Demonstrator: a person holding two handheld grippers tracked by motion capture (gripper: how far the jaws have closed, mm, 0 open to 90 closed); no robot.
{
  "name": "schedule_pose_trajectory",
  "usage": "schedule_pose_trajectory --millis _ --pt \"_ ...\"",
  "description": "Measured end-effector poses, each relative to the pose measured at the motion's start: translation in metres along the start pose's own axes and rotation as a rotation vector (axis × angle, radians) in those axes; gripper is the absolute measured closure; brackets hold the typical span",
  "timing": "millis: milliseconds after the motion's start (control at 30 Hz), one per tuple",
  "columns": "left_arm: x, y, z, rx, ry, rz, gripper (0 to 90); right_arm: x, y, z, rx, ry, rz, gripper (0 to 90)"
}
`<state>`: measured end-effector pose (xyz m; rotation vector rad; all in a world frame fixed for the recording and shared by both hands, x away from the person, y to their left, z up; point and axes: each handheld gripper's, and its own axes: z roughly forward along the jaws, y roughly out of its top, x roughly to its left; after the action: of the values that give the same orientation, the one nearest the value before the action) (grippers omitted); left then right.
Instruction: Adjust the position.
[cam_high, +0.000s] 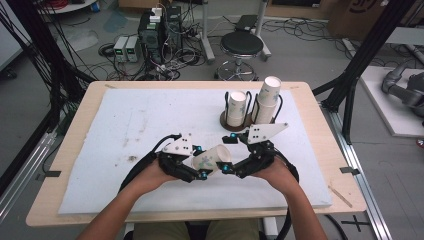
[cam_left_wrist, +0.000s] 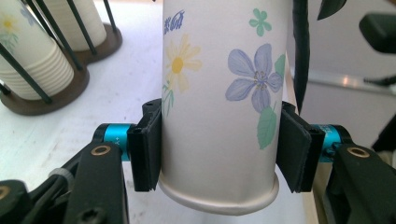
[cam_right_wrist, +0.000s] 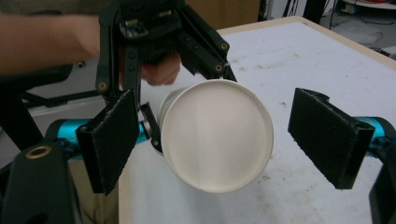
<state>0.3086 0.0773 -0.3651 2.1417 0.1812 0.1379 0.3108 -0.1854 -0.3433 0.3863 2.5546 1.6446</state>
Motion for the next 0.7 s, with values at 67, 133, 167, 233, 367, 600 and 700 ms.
schedule_pose_trajectory --millis 67,133,167,233,367,600,700 --pt "0.0 0.004 -0.001 0.039 -0.001 0.01 40.8 0.0 0.0 0.001 0.012 0.004 -0.02 17.1" --pt "0.001 0.007 -0.003 0.072 -0.005 0.014 41.0 0.0 0.0 0.003 0.025 0.007 -0.041 17.1" --pt "0.002 0.007 -0.003 0.086 -0.002 0.016 41.0 0.0 0.001 0.003 0.036 0.011 -0.052 17.1" --pt "0.004 0.009 -0.004 0.122 -0.012 0.013 41.0 0.0 0.002 0.005 0.051 0.016 -0.074 17.1" --pt "0.004 0.011 -0.004 0.16 -0.014 0.02 41.0 0.0 0.005 0.013 0.105 0.043 -0.111 17.1" --pt "0.003 0.013 -0.004 0.199 -0.016 0.044 41.3 -0.002 0.011 0.026 0.207 0.069 -0.169 19.3" --pt "0.003 0.012 -0.003 0.214 -0.028 0.052 41.3 -0.003 0.013 0.028 0.232 0.091 -0.19 24.5"
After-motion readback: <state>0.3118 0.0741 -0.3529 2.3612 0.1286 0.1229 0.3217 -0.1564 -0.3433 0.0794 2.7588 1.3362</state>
